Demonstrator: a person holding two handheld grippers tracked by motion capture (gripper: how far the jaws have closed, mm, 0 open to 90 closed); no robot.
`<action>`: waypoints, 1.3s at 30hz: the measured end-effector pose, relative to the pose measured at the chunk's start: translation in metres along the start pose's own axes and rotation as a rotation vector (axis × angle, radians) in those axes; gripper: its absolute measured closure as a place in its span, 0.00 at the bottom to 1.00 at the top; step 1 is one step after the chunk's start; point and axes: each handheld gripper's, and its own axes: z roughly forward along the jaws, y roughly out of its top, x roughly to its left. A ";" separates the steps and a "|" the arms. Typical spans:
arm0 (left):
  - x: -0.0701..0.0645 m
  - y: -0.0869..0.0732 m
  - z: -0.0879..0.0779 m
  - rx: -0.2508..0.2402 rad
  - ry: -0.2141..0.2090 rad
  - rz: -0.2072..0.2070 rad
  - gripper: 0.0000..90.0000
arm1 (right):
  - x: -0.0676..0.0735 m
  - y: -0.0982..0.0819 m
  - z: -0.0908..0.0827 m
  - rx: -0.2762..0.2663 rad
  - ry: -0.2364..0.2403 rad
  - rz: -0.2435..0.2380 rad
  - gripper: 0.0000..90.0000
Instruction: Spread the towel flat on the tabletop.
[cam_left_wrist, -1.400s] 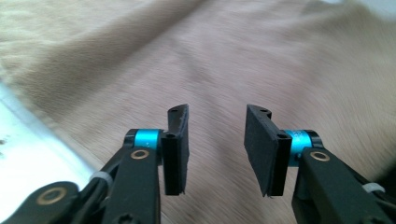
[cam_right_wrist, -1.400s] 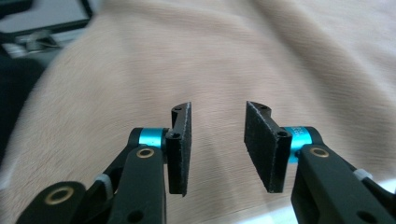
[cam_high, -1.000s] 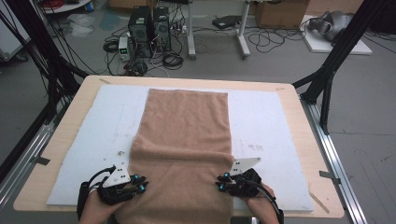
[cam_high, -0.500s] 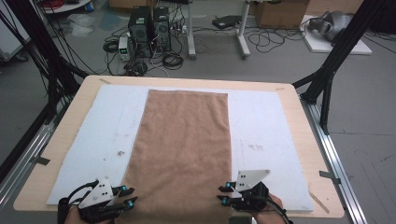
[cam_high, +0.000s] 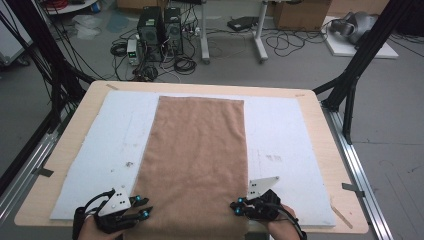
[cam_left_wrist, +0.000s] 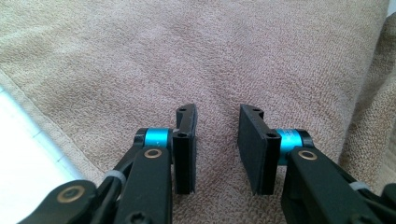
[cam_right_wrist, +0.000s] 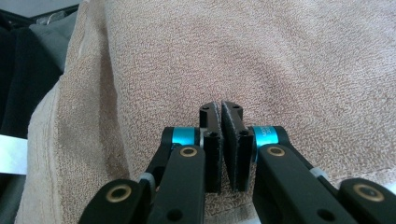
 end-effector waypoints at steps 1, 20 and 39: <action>0.000 0.000 0.000 0.002 -0.004 -0.004 0.79 | 0.000 0.000 0.000 0.003 0.003 -0.001 0.98; 0.014 0.020 -0.005 -0.046 0.009 -0.017 0.63 | -0.003 0.001 -0.019 -0.087 -0.034 0.021 0.71; 0.055 0.052 0.011 -0.087 0.056 -0.064 0.43 | -0.065 0.037 -0.023 -0.126 -0.145 0.120 0.30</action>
